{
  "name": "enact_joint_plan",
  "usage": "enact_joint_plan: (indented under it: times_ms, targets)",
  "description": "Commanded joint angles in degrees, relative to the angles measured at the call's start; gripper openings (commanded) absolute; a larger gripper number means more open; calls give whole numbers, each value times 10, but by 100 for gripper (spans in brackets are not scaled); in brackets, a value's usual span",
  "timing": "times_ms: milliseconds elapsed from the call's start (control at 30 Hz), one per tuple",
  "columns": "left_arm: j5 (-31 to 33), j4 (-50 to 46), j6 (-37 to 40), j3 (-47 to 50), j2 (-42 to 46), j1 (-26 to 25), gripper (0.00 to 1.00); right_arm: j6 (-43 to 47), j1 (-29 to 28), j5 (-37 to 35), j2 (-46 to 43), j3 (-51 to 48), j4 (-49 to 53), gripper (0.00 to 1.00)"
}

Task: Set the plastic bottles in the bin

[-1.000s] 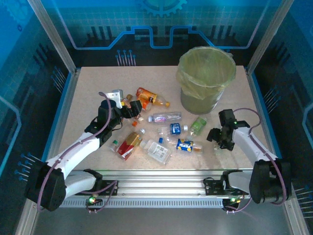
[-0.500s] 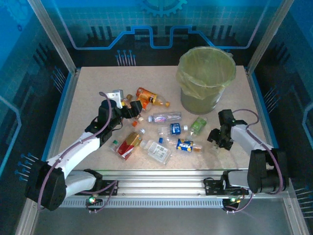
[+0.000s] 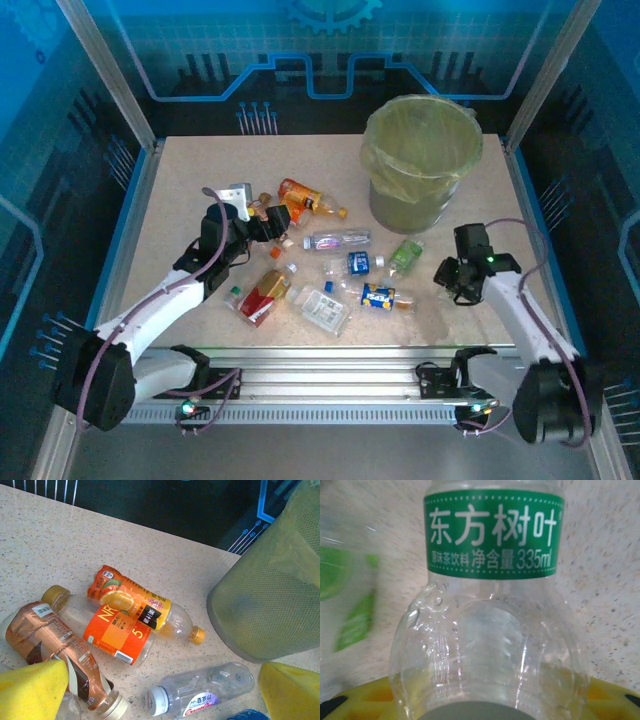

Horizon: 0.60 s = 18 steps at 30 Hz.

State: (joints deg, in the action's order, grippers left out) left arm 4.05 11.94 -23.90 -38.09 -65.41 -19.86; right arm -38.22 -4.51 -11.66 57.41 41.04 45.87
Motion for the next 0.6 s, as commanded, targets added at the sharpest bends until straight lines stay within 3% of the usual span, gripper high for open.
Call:
enact_joint_plan:
  times_ms: [0,233,400,567]
  targets:
    - [0,20,0,2,16,7,99,-15,-29,-41,-64,66,54,32]
    - [-4,31,-6,3,13,10,99,22,-117,-110,-87,223,57,28]
    - [-14,32,-15,3,11,10,99,100,-177,-166,5,350,12,28]
    - [-17,28,-29,7,24,12,99,197,-192,-187,127,496,-34,28]
